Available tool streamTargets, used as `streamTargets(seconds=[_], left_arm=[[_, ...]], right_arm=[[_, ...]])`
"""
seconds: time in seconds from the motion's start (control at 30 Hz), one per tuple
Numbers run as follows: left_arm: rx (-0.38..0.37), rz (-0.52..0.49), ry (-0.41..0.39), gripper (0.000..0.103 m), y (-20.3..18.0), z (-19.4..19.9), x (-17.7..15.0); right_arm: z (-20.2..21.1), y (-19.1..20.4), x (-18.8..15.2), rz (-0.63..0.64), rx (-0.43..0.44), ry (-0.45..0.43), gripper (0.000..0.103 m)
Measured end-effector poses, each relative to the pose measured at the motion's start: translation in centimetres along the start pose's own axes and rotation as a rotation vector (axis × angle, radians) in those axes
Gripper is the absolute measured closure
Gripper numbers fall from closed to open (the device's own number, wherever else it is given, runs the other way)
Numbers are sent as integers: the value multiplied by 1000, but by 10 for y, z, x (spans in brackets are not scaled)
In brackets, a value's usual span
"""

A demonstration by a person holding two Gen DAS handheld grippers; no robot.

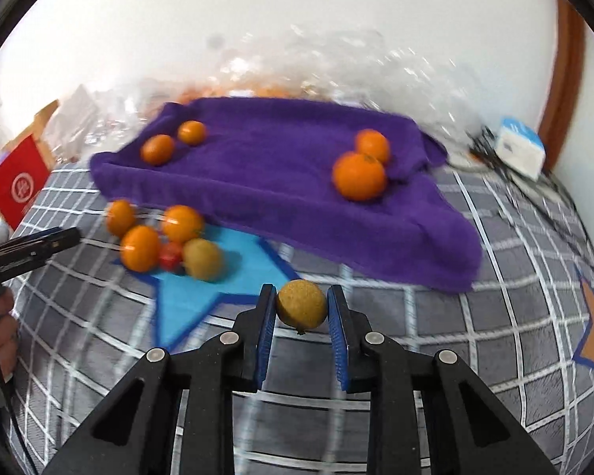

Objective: Organize fruits
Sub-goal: 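Grasp the oval orange on the bed with the left tool while the right tool holds its fruit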

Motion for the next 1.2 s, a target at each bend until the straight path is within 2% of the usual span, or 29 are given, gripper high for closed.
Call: streamTargets(seconds=[0.1, 0.17, 0.37, 0.6, 0.77, 0.9, 1.03, 1.2], left_arm=[[-10, 15, -1, 53, 2, 0, -1], [-16, 25, -3, 53, 3, -1, -1], [-29, 37, -21, 54, 4, 3, 0], [-107, 13, -74, 61, -19, 21, 8], [-209, 102, -16, 61, -46, 21, 20], [-185, 156, 34, 61, -58, 0, 19], [-176, 230, 71, 61, -61, -18, 17], [-106, 208, 91, 63, -66, -31, 12]], right_arm=[[-7, -14, -7, -56, -11, 25, 77], [-5, -18, -5, -85, 6, 7, 77], [-7, -14, -7, -59, -3, 7, 77], [-1, -24, -7, -114, 4, -9, 77], [-5, -23, -7, -113, -1, 4, 77], [-4, -22, -8, -113, 7, 1, 77], [0, -26, -8, -148, 51, -19, 77], [-2, -24, -8, -150, 77, -11, 77]])
Point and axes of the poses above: each gripper's, at about its wrist camera, not at the fingertips, and z roughly against the way its jaws point, y to its left, x to its top, the point moved 2 cm from there along -z, roughly the way its jaws point, and after that the axes turned 14 degrees about -y, right-handed, at the moved point
